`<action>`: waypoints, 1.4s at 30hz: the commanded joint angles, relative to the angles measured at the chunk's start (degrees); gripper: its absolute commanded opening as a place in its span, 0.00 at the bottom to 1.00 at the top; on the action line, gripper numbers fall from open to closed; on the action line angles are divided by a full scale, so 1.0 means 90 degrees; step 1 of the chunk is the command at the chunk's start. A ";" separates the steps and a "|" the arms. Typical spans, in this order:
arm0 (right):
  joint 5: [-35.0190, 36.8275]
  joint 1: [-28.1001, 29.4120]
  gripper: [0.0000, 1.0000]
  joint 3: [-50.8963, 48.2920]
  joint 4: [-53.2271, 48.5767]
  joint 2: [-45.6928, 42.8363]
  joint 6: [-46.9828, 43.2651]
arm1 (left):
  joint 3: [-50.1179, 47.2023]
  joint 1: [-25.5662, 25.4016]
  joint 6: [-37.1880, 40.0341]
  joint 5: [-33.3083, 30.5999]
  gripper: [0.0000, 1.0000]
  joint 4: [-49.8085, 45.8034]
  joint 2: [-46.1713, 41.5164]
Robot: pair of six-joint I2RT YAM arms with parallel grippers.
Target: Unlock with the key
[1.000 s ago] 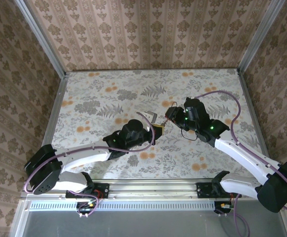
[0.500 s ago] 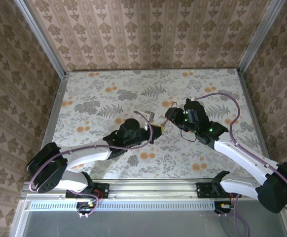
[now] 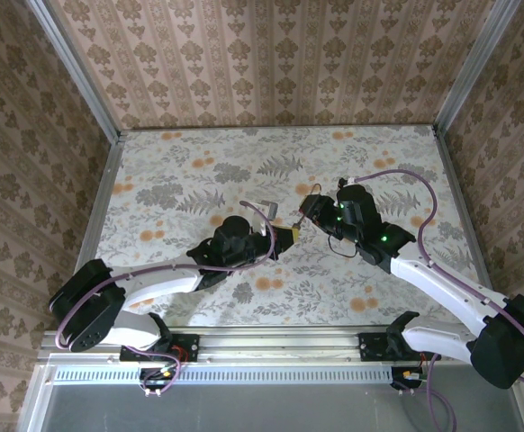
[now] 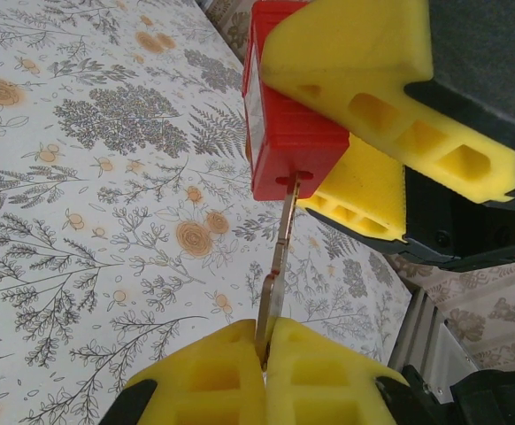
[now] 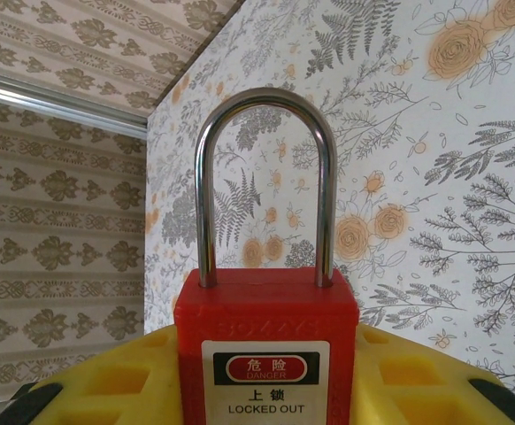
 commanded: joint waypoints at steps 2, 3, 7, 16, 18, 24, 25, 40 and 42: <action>-0.0456 0.0170 0.01 -0.0006 0.0195 -0.0031 -0.0058 | -0.0034 0.0071 -0.0082 -0.0309 0.00 0.0210 -0.0009; -0.0481 0.0172 0.00 -0.0006 0.0219 -0.0011 -0.0050 | -0.0034 0.0077 -0.0079 -0.0321 0.00 0.0199 -0.0009; -0.0536 0.0230 0.00 -0.0001 0.0326 0.0063 -0.0063 | 0.0032 0.0079 -0.0079 -0.0275 0.00 0.0199 0.0039; -0.0473 0.0309 0.00 0.0110 0.0069 0.0153 0.0179 | 0.0578 -0.0178 0.0752 -0.1172 0.00 -0.1294 -0.0231; -0.0454 0.0327 0.00 0.0102 0.0049 0.0166 0.0234 | 0.0774 -0.0239 0.0939 -0.1360 0.00 -0.1687 -0.0244; -0.0379 0.0358 0.00 0.0029 0.0078 0.0176 0.0311 | 0.0960 -0.0250 0.0955 -0.1601 0.00 -0.2050 -0.0239; -0.0350 0.0358 0.00 0.0024 0.0055 0.0165 0.0297 | 0.0962 -0.0244 0.0956 -0.1576 0.00 -0.2036 -0.0239; -0.0132 0.0365 0.00 0.0128 -0.0207 0.0176 -0.0076 | 0.0937 0.0142 0.0080 -0.0142 0.00 -0.1696 -0.0319; -0.0053 0.0374 0.00 0.0156 -0.0302 0.0176 -0.0135 | 0.0870 0.0210 -0.0083 -0.0126 0.00 -0.1734 -0.0367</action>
